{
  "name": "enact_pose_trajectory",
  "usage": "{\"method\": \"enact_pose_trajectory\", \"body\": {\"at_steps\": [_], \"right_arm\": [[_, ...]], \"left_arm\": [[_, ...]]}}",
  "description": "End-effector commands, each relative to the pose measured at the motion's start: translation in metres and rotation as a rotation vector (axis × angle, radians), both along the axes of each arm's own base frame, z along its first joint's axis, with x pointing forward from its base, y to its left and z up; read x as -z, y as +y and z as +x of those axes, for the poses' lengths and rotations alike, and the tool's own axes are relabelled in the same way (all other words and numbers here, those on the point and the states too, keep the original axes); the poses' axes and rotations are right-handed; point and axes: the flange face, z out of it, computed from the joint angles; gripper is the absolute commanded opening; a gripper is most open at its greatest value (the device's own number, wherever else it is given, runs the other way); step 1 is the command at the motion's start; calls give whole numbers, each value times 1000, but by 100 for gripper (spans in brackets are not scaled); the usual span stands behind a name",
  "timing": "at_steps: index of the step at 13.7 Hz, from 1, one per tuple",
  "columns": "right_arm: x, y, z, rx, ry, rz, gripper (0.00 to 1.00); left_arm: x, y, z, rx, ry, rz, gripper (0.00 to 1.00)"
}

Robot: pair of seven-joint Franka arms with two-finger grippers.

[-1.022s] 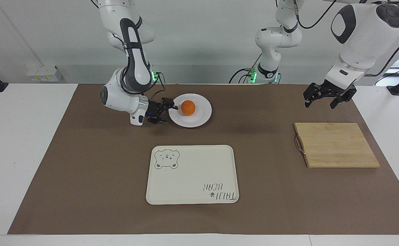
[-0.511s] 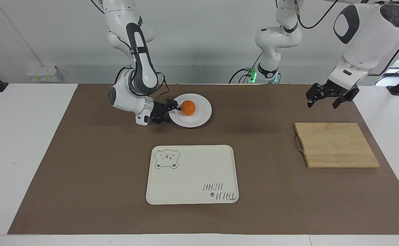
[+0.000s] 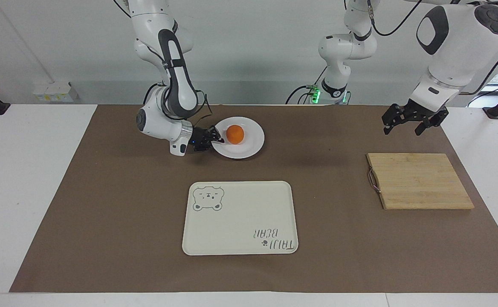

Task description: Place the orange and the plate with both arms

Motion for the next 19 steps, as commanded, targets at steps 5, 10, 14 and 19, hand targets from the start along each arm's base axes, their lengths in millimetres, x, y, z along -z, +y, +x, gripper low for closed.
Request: {"method": "enact_pose_trajectory", "body": {"at_steps": [5, 10, 14, 19], "right_arm": [[2, 7, 5, 35, -15, -13, 0], [-10, 11, 35, 15, -62, 14, 0], [-22, 3, 60, 25, -63, 52, 0], [-38, 12, 101, 88, -67, 60, 0]], "left_arm": [[-27, 4, -12, 7, -44, 21, 100], [-27, 4, -12, 6, -44, 20, 100], [-27, 3, -12, 7, -44, 20, 100], [-27, 3, -12, 7, -44, 20, 100]]}}
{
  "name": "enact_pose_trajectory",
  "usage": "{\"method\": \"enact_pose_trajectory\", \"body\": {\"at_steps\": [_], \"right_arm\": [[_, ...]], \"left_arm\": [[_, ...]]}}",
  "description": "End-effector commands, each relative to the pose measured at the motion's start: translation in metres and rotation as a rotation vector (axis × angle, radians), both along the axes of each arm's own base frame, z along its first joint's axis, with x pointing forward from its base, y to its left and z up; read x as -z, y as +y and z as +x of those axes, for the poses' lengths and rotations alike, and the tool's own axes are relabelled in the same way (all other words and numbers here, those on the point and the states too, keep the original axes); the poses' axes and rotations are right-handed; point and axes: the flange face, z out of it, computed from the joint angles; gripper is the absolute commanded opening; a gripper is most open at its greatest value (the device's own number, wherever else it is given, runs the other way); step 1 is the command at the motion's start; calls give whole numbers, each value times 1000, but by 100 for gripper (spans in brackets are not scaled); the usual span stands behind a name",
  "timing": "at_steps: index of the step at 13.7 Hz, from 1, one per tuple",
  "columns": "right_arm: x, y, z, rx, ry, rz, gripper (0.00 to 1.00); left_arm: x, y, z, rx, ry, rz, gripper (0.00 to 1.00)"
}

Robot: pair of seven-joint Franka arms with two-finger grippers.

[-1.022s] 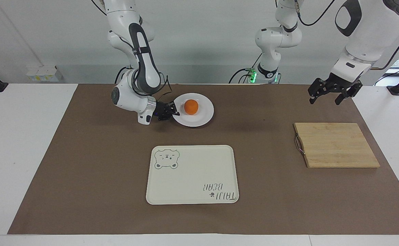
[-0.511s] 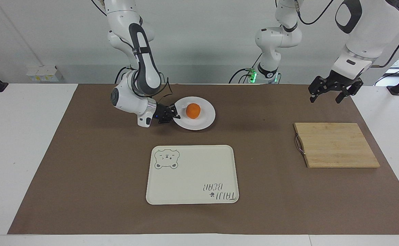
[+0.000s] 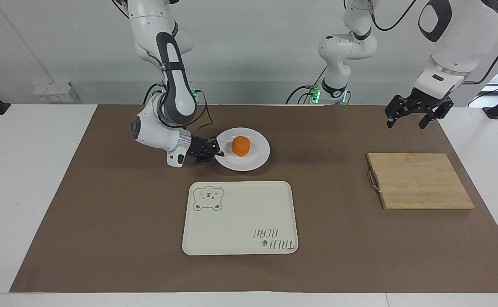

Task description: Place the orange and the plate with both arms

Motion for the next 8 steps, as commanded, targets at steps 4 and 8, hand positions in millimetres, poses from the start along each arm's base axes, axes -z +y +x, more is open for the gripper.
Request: {"method": "enact_pose_trajectory", "body": {"at_steps": [4, 8], "right_arm": [[-32, 12, 68, 171, 38, 62, 0], [-45, 15, 106, 273, 49, 45, 0]], "left_arm": [[-3, 4, -1, 6, -3, 20, 100], [-3, 3, -1, 7, -3, 20, 100]]}}
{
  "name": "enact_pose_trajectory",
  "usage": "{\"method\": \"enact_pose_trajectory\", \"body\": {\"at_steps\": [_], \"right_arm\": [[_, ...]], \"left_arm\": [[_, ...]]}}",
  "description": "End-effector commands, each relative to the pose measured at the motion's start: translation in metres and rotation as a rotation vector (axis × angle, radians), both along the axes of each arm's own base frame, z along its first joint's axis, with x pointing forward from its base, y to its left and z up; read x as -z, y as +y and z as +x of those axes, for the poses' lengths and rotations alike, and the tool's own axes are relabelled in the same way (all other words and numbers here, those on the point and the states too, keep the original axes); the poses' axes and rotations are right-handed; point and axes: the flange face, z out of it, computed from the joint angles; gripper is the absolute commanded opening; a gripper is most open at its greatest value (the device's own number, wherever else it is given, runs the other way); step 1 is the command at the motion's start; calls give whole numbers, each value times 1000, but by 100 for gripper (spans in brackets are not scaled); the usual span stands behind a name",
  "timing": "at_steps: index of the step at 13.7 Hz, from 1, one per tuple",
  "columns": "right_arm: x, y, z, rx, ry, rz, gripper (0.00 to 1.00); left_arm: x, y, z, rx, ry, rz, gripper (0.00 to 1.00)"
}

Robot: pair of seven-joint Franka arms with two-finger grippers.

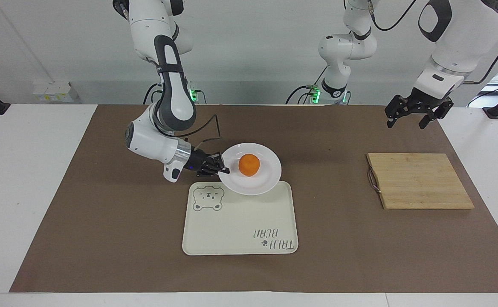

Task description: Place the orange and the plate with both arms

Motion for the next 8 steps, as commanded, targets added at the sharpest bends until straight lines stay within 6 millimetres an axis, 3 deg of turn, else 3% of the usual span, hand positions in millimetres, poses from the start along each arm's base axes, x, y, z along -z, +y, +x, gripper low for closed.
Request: {"method": "enact_pose_trajectory", "body": {"at_steps": [1, 4, 8], "right_arm": [[-1, -2, 27, 79, 32, 29, 0], [-11, -5, 65, 179, -42, 27, 0], [3, -7, 86, 328, -61, 65, 0]], "left_arm": [[-3, 3, -1, 7, -3, 20, 100], [-3, 4, -1, 6, -3, 20, 100], [-3, 3, -1, 7, -3, 20, 100]]}}
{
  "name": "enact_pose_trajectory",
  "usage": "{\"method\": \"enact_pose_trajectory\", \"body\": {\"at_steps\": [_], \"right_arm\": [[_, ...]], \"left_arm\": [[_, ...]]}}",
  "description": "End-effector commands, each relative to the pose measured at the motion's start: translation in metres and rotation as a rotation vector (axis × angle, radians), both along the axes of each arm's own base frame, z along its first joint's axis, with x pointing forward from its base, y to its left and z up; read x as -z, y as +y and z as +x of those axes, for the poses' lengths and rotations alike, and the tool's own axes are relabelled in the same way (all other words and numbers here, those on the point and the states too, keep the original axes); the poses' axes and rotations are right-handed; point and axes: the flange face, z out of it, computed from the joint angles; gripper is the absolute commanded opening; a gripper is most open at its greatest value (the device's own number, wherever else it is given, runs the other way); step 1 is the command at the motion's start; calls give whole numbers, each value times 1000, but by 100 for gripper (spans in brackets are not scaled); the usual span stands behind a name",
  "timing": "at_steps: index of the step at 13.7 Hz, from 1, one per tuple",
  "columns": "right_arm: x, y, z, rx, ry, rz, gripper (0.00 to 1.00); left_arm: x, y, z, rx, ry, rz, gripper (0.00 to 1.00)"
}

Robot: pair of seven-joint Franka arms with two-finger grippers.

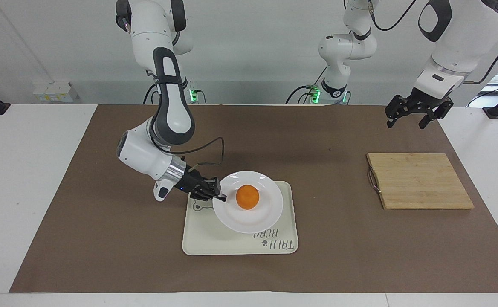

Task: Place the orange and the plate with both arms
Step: 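Settle the plate on the tray and open the right gripper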

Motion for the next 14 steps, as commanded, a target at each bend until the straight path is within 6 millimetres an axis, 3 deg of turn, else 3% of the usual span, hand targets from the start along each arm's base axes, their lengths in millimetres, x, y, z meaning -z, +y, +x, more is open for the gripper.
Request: {"method": "enact_pose_trajectory", "body": {"at_steps": [1, 6, 8, 14], "right_arm": [[2, 1, 17, 91, -18, 58, 0], [14, 12, 8, 99, -14, 16, 0], [31, 7, 2, 111, 9, -4, 0], [45, 7, -8, 101, 64, -54, 0]], "left_arm": [[-3, 3, -1, 7, -3, 20, 100], [-3, 3, -1, 7, -3, 20, 100], [-3, 3, -1, 7, -3, 20, 100], [-3, 3, -1, 7, -3, 20, 100]]}}
